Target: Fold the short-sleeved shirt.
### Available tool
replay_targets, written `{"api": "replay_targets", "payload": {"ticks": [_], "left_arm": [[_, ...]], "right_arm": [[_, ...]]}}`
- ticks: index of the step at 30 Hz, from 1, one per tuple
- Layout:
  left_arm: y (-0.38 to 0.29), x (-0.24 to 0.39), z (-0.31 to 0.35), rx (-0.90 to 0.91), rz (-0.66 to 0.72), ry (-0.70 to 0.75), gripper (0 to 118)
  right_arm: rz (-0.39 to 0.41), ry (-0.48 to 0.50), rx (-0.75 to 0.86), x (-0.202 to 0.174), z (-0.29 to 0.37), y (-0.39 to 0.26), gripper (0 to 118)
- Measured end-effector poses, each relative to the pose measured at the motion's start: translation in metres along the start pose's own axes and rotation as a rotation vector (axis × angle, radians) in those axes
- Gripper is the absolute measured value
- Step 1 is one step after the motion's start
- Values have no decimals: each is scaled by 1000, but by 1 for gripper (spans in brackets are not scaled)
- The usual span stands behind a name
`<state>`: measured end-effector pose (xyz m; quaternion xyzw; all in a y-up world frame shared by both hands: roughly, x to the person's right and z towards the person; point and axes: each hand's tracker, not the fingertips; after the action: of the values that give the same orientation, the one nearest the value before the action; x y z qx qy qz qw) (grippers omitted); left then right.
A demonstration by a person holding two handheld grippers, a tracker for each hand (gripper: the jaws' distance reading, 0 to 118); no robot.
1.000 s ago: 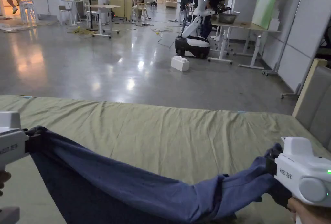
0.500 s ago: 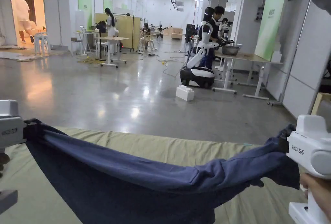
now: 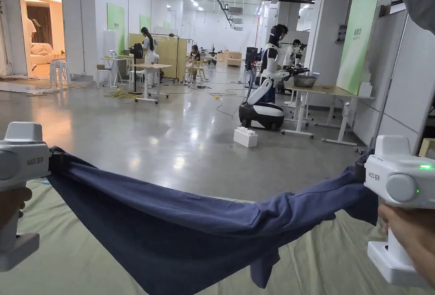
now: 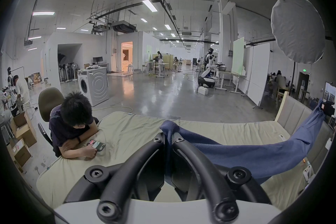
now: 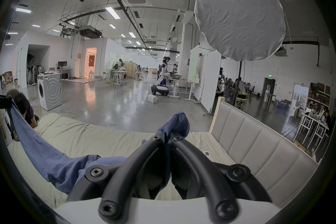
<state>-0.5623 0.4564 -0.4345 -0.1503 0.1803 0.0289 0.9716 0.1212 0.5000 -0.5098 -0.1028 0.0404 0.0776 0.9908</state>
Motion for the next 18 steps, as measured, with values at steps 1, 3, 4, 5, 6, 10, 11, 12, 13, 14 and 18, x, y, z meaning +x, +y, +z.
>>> {"api": "replay_targets", "payload": {"ticks": [1, 3, 4, 5, 6, 10, 11, 12, 13, 14, 18], "left_arm": [[-4, 40, 58, 70, -57, 19, 6], [-23, 73, 101, 55, -63, 11, 6], [-34, 80, 106, 49, -74, 11, 6], [-38, 90, 120, 41, -82, 8, 6], [-47, 96, 125, 34, -87, 6, 6], [-100, 96, 143, -30, -78, -23, 6], [-116, 100, 152, -39, -79, -25, 6], [-126, 102, 159, -58, -82, -36, 6], [-101, 96, 143, -75, -84, -38, 6], [-102, 96, 143, -92, -94, -38, 6], [-171, 65, 135, -199, -83, -49, 6]], "right_arm": [[1, 1, -4, 2, -8, -6, 5], [20, -4, 25, -6, 9, -15, 5], [12, -1, 15, -7, 10, -23, 5], [14, 4, 2, -7, 7, -31, 5], [12, 5, -9, -7, 6, -37, 5], [30, 8, -57, -6, 24, -90, 5], [40, 1, -53, -10, 34, -102, 5], [42, 10, -70, -10, 42, -117, 5], [40, 10, -80, -9, 50, -135, 5], [48, 15, -104, -8, 56, -151, 5], [63, 17, -170, -12, 94, -210, 5]]}}
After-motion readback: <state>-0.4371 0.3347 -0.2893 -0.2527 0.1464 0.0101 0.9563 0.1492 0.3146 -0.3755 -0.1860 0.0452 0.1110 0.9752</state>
